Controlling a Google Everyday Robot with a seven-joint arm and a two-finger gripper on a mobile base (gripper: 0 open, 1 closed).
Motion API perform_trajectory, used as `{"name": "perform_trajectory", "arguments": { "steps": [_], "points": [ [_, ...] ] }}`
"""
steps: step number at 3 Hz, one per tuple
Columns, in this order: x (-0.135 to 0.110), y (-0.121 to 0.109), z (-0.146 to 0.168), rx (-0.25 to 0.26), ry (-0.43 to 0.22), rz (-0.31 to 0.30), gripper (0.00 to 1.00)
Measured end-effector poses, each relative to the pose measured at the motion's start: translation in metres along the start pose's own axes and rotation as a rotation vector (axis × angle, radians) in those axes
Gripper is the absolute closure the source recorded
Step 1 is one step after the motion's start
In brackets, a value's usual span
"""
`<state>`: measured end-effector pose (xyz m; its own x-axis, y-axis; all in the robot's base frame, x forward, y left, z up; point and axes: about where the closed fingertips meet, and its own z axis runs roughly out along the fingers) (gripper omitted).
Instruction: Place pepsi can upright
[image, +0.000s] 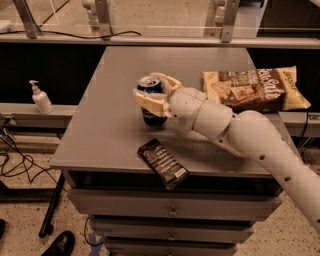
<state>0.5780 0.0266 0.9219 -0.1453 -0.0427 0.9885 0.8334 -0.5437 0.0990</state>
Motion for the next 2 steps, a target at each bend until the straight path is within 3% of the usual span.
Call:
{"name": "perform_trajectory", "arguments": {
  "steps": [2],
  "points": [
    [-0.0032, 0.0005, -0.0045, -0.009, -0.002, -0.002, 0.12]
  ]
}}
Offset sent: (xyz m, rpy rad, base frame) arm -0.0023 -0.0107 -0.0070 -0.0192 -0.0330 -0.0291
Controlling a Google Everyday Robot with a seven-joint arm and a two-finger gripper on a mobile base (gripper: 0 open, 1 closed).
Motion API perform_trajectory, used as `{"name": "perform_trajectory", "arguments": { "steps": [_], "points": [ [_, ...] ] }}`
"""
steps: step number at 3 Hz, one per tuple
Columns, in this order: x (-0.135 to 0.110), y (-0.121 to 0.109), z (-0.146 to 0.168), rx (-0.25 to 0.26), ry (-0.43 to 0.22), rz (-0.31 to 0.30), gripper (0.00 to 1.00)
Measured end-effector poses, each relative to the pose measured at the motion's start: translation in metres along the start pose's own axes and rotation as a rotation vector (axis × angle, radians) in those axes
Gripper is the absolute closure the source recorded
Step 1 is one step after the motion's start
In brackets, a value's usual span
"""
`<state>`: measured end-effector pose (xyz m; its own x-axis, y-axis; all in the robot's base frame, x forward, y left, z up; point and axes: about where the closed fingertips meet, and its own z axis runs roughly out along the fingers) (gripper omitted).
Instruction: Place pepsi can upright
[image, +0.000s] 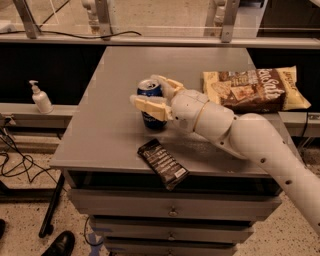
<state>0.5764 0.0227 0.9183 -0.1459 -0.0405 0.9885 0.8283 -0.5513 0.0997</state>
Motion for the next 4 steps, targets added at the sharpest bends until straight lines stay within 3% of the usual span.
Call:
{"name": "perform_trajectory", "arguments": {
  "steps": [1, 3, 4],
  "points": [
    [0.001, 0.000, -0.003, -0.006, 0.000, -0.005, 0.00],
    [0.008, 0.000, -0.013, -0.023, -0.014, -0.029, 0.00],
    [0.040, 0.001, -0.037, -0.056, -0.044, -0.085, 0.00]
  ]
}}
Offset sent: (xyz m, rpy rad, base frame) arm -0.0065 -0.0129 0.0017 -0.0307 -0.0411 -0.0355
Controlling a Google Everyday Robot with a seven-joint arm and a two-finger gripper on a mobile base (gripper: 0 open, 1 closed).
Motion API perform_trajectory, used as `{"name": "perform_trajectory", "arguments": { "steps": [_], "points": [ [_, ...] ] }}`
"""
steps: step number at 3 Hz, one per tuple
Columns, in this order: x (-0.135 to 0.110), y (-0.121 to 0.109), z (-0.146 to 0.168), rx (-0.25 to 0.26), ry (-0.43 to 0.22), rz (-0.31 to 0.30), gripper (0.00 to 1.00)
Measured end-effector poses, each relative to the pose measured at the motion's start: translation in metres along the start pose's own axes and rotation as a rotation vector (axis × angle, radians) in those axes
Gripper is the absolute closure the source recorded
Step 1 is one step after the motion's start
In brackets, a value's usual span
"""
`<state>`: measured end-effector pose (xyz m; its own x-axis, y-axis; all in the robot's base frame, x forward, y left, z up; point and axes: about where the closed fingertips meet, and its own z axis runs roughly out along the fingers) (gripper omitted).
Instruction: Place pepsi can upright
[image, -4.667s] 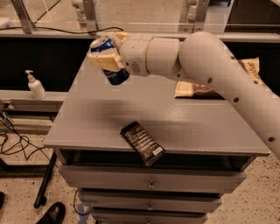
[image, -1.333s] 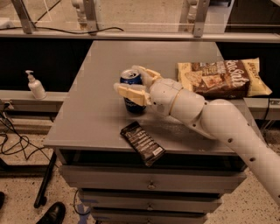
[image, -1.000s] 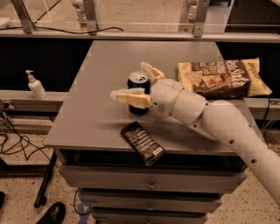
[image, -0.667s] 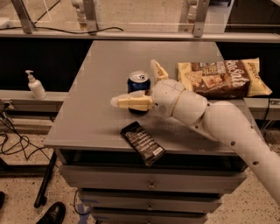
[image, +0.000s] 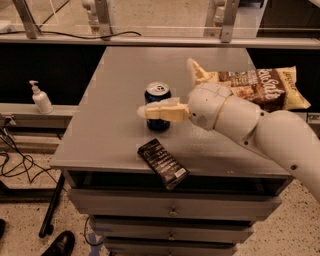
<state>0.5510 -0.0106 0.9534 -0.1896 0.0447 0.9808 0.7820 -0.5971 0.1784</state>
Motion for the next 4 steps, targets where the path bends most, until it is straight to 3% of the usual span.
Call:
{"name": "perform_trajectory", "arguments": {
  "steps": [1, 2, 3, 4],
  "points": [
    [0.049, -0.003, -0.043, -0.042, -0.056, -0.090, 0.00],
    [0.101, -0.035, -0.069, -0.079, -0.072, -0.187, 0.00],
    [0.113, -0.027, -0.094, -0.140, -0.074, -0.191, 0.00],
    [0.113, -0.027, -0.094, -0.140, -0.074, -0.191, 0.00]
  ]
}}
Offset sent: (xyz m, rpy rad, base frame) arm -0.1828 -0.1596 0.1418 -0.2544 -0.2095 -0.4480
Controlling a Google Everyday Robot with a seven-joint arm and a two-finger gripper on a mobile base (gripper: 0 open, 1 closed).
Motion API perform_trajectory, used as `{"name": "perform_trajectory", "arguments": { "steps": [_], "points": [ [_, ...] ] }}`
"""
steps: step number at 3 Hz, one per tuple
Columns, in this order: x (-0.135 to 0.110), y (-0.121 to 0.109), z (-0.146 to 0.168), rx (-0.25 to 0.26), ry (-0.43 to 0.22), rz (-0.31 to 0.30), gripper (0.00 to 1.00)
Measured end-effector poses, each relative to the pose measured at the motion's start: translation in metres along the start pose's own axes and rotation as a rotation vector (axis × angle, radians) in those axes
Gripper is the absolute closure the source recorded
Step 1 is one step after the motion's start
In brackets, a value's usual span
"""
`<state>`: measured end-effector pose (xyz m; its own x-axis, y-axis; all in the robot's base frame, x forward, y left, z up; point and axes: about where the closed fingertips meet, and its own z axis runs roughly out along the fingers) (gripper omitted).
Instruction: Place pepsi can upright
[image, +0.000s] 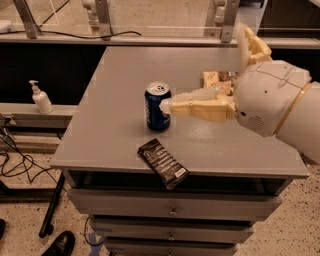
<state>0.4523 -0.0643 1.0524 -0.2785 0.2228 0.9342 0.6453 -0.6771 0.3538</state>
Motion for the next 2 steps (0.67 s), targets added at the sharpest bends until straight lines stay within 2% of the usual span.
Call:
{"name": "perform_trajectory", "arguments": {
  "steps": [1, 2],
  "points": [
    [0.006, 0.006, -0.001, 0.002, -0.006, -0.031, 0.00],
    [0.002, 0.033, -0.002, 0.040, -0.020, -0.103, 0.00]
  ]
}}
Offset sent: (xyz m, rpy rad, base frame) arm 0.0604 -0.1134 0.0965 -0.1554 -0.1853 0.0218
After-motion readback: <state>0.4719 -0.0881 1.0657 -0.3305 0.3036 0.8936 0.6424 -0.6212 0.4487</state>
